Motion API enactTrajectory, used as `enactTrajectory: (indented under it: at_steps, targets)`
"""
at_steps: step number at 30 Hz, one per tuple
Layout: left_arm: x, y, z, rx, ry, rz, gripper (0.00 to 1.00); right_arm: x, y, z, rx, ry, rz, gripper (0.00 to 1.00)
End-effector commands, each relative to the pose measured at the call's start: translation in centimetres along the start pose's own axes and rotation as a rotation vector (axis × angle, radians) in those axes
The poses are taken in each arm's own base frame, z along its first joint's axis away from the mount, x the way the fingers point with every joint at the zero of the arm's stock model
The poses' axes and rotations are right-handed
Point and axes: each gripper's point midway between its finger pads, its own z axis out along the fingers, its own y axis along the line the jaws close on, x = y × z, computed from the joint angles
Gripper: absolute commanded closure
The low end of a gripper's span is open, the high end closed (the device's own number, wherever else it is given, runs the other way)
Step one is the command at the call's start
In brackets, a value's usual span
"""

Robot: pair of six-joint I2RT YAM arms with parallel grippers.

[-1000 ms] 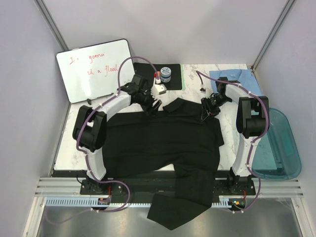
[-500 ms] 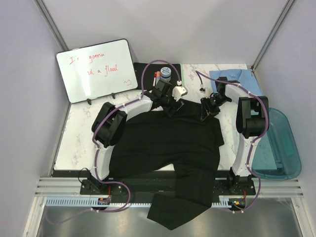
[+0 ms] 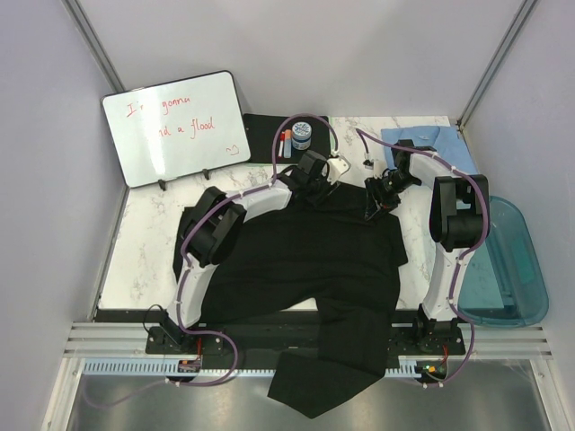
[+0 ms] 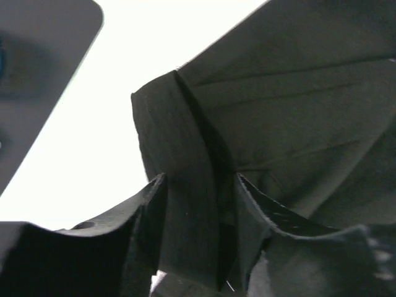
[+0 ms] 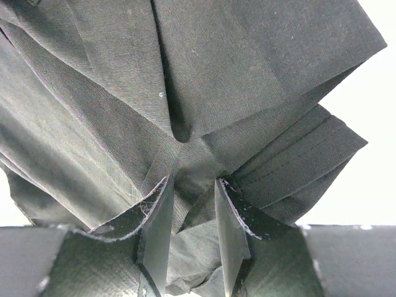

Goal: Fold and stack the long sleeve shirts
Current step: Fold the shirt

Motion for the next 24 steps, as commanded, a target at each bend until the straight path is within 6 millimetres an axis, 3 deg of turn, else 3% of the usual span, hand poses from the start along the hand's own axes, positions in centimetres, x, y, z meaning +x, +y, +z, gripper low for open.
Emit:
enactTrajectory:
  at_steps: [1, 2, 4, 5, 7, 8, 11, 12, 14, 15, 16, 17, 18, 21, 22, 24]
  targets:
    - [-3.9, 2.0, -0.7, -0.078, -0.102, -0.033, 0.53, -0.4, 0.3, 0.0, -0.015, -0.019, -0.025, 0.60]
    - [-4.2, 2.2, -0.7, -0.084, -0.106, -0.034, 0.62, -0.5, 0.3, 0.0, -0.015, -0.020, -0.027, 0.60]
    - [-4.3, 2.4, -0.7, -0.094, -0.107, -0.029, 0.71, -0.4, 0.3, 0.0, -0.018, -0.020, -0.025, 0.60]
    - [-4.3, 2.5, -0.6, -0.096, -0.101, -0.022, 0.86, -0.5, 0.4, 0.0, -0.020, -0.021, -0.028, 0.60]
    - [-4.8, 2.7, -0.9, -0.099, -0.106, -0.020, 0.98, -0.6, 0.5, -0.2, -0.020, -0.027, -0.031, 0.59]
    - [-4.8, 2.6, -1.1, -0.089, -0.103, -0.017, 0.98, -0.5, 0.6, -0.3, -0.022, -0.028, -0.031, 0.58]
    - [-7.4, 1.8, -3.9, -0.020, -0.173, 0.001, 0.98, -1.2, 1.2, -1.4, -0.024, -0.061, -0.055, 0.56]
    - [-9.7, 1.1, -6.3, 0.043, -0.239, 0.013, 0.98, -1.4, 1.4, -1.8, -0.027, -0.074, -0.065, 0.55]
    - [-11.8, 0.2, -9.3, 0.106, -0.299, 0.054, 0.98, -1.9, 2.0, -3.5, -0.039, -0.113, -0.084, 0.50]
    - [-12.1, -1.6, -10.8, 0.221, -0.313, 0.075, 0.98, -2.4, 2.1, -4.5, -0.054, -0.141, -0.091, 0.49]
    - [-14.1, -1.9, -14.0, 0.248, -0.372, 0.107, 0.98, -2.5, 2.9, -5.6, -0.068, -0.163, -0.103, 0.47]
    - [-14.7, -2.5, -15.5, 0.273, -0.390, 0.141, 0.98, -2.6, 2.4, -6.8, -0.073, -0.193, -0.090, 0.43]
    - [-14.3, -4.1, -17.1, 0.367, -0.382, 0.159, 0.98, -3.2, 2.2, -8.5, -0.095, -0.243, -0.080, 0.42]
    - [-15.2, -6.5, -22.3, 0.485, -0.432, 0.236, 0.98, -3.7, 2.3, -12.6, -0.138, -0.344, -0.084, 0.39]
    - [-14.7, -7.1, -24.3, 0.514, -0.429, 0.247, 0.98, -3.5, 2.7, -14.0, -0.143, -0.367, -0.096, 0.39]
    - [-13.9, -9.1, -26.6, 0.605, -0.432, 0.285, 0.98, -3.5, 2.5, -16.1, -0.147, -0.421, -0.106, 0.38]
